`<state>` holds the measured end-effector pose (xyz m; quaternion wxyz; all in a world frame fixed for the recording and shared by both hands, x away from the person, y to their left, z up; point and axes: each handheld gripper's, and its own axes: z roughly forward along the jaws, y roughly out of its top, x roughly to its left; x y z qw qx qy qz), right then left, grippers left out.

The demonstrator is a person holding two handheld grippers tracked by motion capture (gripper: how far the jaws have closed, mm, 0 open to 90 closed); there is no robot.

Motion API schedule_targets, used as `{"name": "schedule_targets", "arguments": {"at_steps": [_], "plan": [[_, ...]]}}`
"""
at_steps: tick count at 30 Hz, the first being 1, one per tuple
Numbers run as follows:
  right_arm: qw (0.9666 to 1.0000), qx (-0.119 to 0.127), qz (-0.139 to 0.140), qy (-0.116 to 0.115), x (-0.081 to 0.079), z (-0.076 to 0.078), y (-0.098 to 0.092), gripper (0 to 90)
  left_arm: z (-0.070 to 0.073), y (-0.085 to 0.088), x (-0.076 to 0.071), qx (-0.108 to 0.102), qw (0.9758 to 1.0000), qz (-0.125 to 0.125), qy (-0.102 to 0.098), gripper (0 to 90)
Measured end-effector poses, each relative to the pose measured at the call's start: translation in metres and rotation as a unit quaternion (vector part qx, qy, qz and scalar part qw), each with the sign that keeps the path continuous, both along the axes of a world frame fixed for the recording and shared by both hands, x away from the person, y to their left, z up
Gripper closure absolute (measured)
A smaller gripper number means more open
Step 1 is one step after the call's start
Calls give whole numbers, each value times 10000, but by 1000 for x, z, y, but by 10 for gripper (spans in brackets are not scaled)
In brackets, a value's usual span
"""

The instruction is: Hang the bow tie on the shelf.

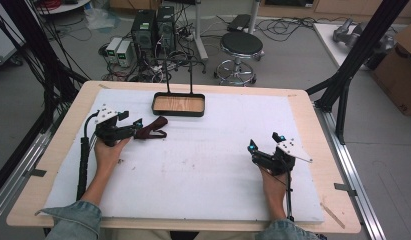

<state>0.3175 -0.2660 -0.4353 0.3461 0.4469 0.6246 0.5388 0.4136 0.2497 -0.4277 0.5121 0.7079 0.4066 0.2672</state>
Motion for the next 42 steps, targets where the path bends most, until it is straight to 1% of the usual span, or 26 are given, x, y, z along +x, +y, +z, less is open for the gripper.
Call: {"name": "schedule_targets", "arguments": {"at_steps": [2,3,4,5,6,8,11,13,14,15,17,20,21,23,25,27,30,31,32,33,35,36,39,40,41,42], "plan": [[10000,3,16,26,0,0,0,104,-1,-4,7,42,9999,-62,147,333],[10000,-1,14,20,0,0,0,104,-2,-5,9,76,9998,-81,173,339],[10000,-4,19,17,0,0,0,104,-2,-8,13,132,9996,-101,207,378],[10000,-4,19,17,0,0,0,104,-2,-8,13,132,9996,-101,207,392],[10000,-9,24,16,0,0,0,104,-2,-10,16,186,9995,-86,252,392],[10000,-24,30,-2,1,0,1,104,-4,-12,17,215,9994,-126,220,461],[10000,-17,35,18,0,0,1,103,-8,-16,19,374,9988,-167,283,492],[10000,-12,31,24,1,0,1,104,-8,-20,22,530,9971,-261,478,491],[10000,-20,31,24,1,0,1,104,-9,-25,24,729,9949,-332,616,491],[10000,-20,31,24,1,0,1,104,-9,-25,24,729,9949,-332,616,491],[10000,-17,35,30,1,0,2,104,-11,-29,25,919,9928,-314,696,495],[10000,-31,37,38,0,0,2,104,-12,-31,25,1016,9915,-328,738,537],[10000,-31,41,39,0,0,2,104,-13,-32,25,1095,9903,-344,778,561],[10000,-37,47,29,0,0,2,103,-13,-33,25,1125,9898,-375,789,568],[10000,-38,49,28,1,0,2,103,-13,-35,25,1210,9886,-424,789,592],[10000,-48,50,18,1,0,2,104,-13,-35,25,1212,9883,-445,809,606],[10000,-55,48,29,1,0,2,104,-14,-35,25,1186,9877,-517,872,679],[10000,-52,46,30,1,0,2,104,-15,-35,26,1126,9873,-585,960,699],[10000,-52,46,30,1,0,2,104,-15,-35,26,1126,9873,-585,960,716],[10000,-58,45,30,1,0,2,103,-16,-34,27,1124,9865,-627,1011,731],[10000,-64,44,21,1,0,2,104,-17,-34,27,1114,9861,-650,1049,736],[10000,-65,41,28,1,0,2,103,-17,-34,27,1091,9862,-662,1057,756],[10000,-64,39,28,1,0,2,104,-17,-32,27,1039,9863,-683,1083,769],[10000,-67,40,28,1,0,2,104,-17,-31,27,952,9869,-679,1113,776],[10000,-67,40,28,1,0,2,104,-17,-31,27,952,9869,-679,1113,778],[10000,-63,39,30,1,0,2,104,-17,-30,27,896,9871,-674,1147,779]]}}
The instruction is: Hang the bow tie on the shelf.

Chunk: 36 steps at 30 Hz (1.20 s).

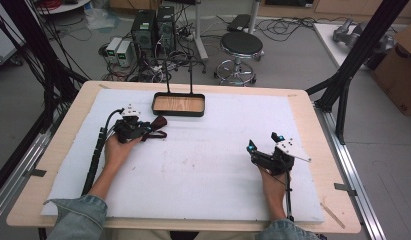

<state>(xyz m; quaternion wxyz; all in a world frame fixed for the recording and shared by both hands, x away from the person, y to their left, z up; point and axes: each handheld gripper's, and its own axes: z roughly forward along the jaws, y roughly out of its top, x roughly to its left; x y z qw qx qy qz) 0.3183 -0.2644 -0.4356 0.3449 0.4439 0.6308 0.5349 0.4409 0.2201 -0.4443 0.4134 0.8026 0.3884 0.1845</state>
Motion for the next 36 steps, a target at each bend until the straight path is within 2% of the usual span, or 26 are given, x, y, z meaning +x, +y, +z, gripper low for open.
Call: {"name": "schedule_targets", "arguments": {"at_steps": [2,4,5,6,7,8,9,11,15,16,18,19,21,23,30,31,32,36], "plan": [[10000,2,-1,-2,0,0,0,104,2,2,0,-169,9998,35,32,779],[10000,20,-10,11,0,0,0,104,6,2,-2,-225,9997,-4,-88,779],[10000,28,-9,22,0,0,0,104,11,3,-4,-360,9990,-74,-247,779],[10000,29,-3,16,0,0,0,104,14,3,-6,-450,9984,-125,-326,779],[10000,29,-3,16,0,0,0,104,14,3,-6,-450,9984,-125,-326,779],[10000,38,7,23,0,0,0,104,17,4,-7,-500,9978,-158,-406,779],[10000,34,8,24,0,0,0,104,22,5,-9,-521,9968,-188,-572,779],[10000,45,8,21,0,0,0,104,24,5,-10,-540,9963,-178,-647,779],[10000,44,18,5,0,0,-1,104,36,7,-9,-778,9937,-140,-798,779],[10000,59,16,12,0,0,-1,104,42,8,-8,-878,9921,-110,-889,779],[10000,84,12,31,0,0,-1,104,46,8,-7,-916,9912,-93,-955,779],[10000,88,16,35,0,0,-1,104,52,8,-5,-979,9901,-100,-998,780],[10000,89,16,35,0,0,-1,104,56,8,-4,-1003,9896,-89,-1029,780],[9999,95,19,37,0,0,-1,104,64,7,-1,-1085,9877,-58,-1124,780],[10000,83,32,25,1,0,-1,104,89,7,12,-1229,9834,-84,-1330,780],[10000,86,36,20,1,0,-1,103,96,8,16,-1260,9820,-74,-1404,780],[10000,83,45,18,1,0,-1,104,96,8,16,-1260,9820,-74,-1404,780],[9999,89,47,24,1,0,-1,103,107,8,25,-1356,9795,-16,-1491,779]]}}
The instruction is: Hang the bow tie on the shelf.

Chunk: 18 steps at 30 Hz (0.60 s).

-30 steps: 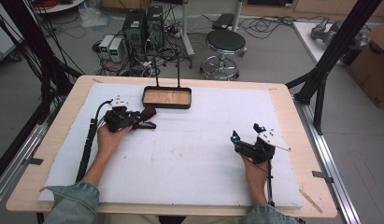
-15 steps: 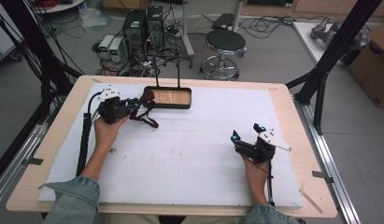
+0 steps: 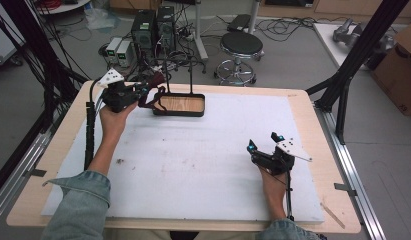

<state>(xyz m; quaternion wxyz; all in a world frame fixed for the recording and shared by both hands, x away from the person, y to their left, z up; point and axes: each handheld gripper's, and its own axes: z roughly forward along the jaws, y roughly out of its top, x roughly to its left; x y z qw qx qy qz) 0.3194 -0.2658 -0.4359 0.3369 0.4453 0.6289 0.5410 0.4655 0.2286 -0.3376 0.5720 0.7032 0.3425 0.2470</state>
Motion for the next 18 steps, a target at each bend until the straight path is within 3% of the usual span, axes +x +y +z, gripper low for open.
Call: {"name": "schedule_targets", "arguments": {"at_steps": [15,18], "plan": [[10000,31,8,36,0,0,0,103,12,10,12,-506,9984,194,-185,779],[10000,27,12,37,0,0,0,104,12,12,16,-608,9978,221,-129,779]]}}
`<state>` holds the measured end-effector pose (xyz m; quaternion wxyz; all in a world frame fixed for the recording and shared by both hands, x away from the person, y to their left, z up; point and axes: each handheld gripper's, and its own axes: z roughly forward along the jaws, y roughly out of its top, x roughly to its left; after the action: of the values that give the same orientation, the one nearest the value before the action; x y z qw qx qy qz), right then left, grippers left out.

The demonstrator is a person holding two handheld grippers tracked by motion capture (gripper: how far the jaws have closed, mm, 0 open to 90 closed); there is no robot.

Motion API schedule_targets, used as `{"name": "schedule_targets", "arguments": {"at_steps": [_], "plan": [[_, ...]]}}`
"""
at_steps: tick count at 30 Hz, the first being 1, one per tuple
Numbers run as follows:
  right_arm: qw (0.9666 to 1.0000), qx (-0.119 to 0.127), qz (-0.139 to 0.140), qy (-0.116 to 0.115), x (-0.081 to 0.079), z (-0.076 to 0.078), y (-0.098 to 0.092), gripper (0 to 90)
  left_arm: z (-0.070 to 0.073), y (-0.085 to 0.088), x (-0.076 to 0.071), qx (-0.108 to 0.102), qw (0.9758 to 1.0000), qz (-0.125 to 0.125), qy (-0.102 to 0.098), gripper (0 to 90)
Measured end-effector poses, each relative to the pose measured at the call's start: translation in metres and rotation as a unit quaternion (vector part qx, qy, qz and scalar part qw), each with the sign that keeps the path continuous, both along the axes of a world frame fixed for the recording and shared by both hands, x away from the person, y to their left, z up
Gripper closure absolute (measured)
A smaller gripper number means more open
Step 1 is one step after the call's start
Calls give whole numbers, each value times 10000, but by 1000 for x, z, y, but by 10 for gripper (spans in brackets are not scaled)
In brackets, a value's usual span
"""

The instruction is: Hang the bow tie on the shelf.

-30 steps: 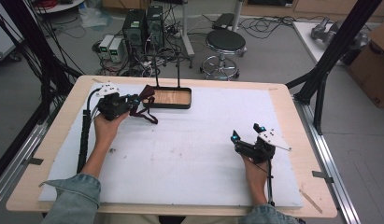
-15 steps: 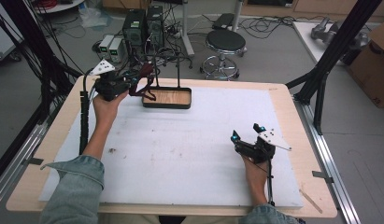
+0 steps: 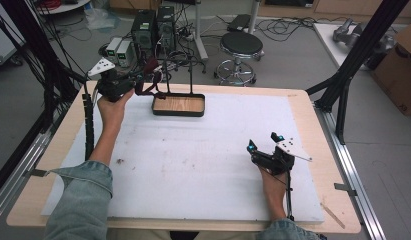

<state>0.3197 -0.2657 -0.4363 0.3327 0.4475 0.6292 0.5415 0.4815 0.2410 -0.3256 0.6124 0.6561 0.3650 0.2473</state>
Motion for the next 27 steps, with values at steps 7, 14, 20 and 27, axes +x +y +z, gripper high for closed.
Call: {"name": "schedule_targets", "arguments": {"at_steps": [7,14,20,27], "plan": [[10000,4,11,11,0,0,0,103,6,1,7,-66,9999,2,-122,779],[10000,-3,6,15,0,0,0,103,8,3,18,-162,9997,137,-89,778],[10000,-7,21,-5,1,0,-1,103,2,8,29,-334,9991,251,105,778],[10000,5,27,1,1,0,0,104,-5,12,34,-295,9991,245,182,775]]}}
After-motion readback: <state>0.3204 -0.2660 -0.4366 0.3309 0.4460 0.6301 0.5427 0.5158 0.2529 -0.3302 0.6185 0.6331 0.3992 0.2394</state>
